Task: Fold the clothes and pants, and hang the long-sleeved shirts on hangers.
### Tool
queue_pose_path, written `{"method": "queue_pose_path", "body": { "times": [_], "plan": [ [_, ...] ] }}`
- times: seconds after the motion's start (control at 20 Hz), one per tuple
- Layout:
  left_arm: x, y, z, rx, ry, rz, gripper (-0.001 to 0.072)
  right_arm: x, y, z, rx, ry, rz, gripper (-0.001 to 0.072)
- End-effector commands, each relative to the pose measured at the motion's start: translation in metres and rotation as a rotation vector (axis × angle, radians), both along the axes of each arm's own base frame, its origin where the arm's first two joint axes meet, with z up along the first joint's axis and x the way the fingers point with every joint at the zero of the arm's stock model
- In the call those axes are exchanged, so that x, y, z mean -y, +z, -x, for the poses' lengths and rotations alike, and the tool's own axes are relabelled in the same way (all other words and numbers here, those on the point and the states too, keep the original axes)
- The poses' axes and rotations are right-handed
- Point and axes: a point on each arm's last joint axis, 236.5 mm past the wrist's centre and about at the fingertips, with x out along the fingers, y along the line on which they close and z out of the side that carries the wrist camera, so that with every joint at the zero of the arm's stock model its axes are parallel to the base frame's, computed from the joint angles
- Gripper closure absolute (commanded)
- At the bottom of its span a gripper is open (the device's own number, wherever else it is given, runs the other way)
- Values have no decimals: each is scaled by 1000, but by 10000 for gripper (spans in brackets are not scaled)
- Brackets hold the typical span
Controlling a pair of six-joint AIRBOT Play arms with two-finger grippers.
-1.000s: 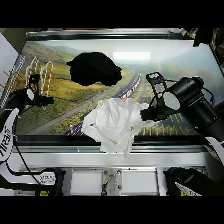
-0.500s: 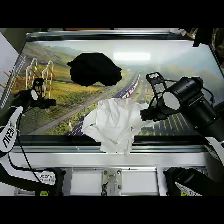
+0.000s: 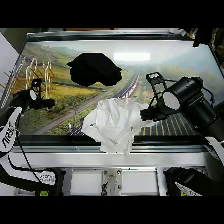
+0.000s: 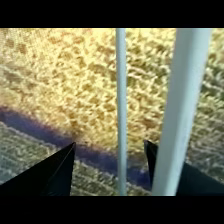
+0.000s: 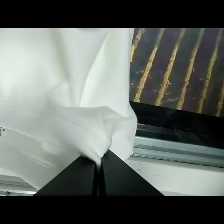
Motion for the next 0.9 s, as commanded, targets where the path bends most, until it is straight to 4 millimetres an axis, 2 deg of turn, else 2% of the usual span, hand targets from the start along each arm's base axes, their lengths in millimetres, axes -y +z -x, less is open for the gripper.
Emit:
{"method": "queue_pose_path", "body": {
  "times": [0.0, 0.4, 0.7, 0.85],
  "plan": [
    [-3, 17, -12, 68, -1, -14, 208, 0, 0, 0, -1, 0, 0, 696],
    [-5, 27, -27, 134, 20, -15, 208, 0, 0, 0, -1, 0, 0, 696],
    [-13, 68, -64, 242, 26, -37, 208, 0, 0, 0, -1, 0, 0, 696],
    [-13, 56, -68, 196, 26, -28, 208, 0, 0, 0, -1, 0, 0, 696]
  ]
}}
